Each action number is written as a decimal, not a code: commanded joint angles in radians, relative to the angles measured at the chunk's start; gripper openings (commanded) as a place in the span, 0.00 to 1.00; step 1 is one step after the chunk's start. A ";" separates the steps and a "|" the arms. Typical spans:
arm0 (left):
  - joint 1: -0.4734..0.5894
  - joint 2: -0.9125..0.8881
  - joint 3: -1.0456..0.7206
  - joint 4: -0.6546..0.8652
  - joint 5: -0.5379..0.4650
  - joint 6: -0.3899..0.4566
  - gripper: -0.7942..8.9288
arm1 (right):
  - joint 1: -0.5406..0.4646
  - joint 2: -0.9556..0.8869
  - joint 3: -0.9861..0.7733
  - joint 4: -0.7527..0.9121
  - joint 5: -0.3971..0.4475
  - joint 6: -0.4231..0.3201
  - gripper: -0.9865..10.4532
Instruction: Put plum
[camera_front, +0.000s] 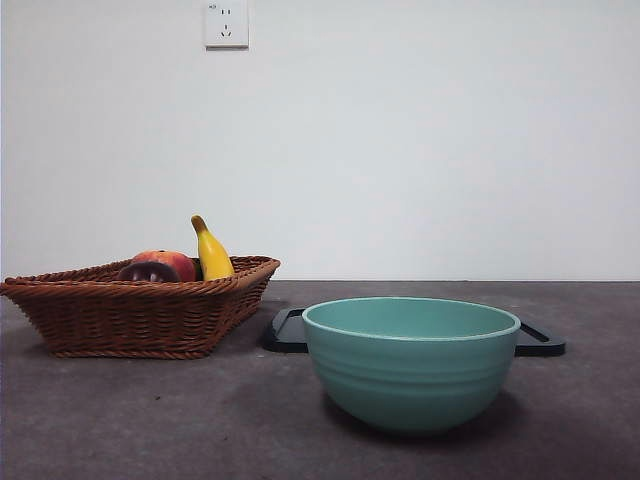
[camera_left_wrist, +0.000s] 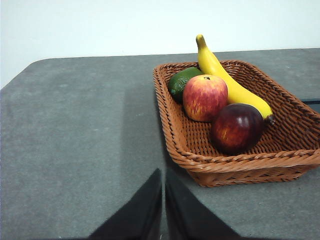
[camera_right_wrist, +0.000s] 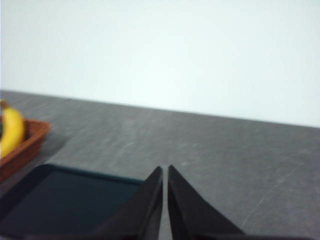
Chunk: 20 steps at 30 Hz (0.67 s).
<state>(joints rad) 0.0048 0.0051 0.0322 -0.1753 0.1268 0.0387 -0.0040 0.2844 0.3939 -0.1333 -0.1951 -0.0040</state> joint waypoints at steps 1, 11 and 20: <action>0.002 -0.002 -0.021 -0.008 -0.002 -0.002 0.09 | -0.001 -0.060 -0.094 0.081 0.034 -0.011 0.09; 0.002 -0.002 -0.021 -0.008 -0.002 -0.002 0.09 | 0.000 -0.221 -0.308 0.156 0.117 0.000 0.09; 0.002 -0.002 -0.021 -0.008 -0.002 -0.002 0.09 | 0.000 -0.281 -0.383 0.145 0.126 0.011 0.09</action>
<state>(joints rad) 0.0048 0.0051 0.0322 -0.1753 0.1268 0.0387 -0.0048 0.0036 0.0158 0.0059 -0.0742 -0.0021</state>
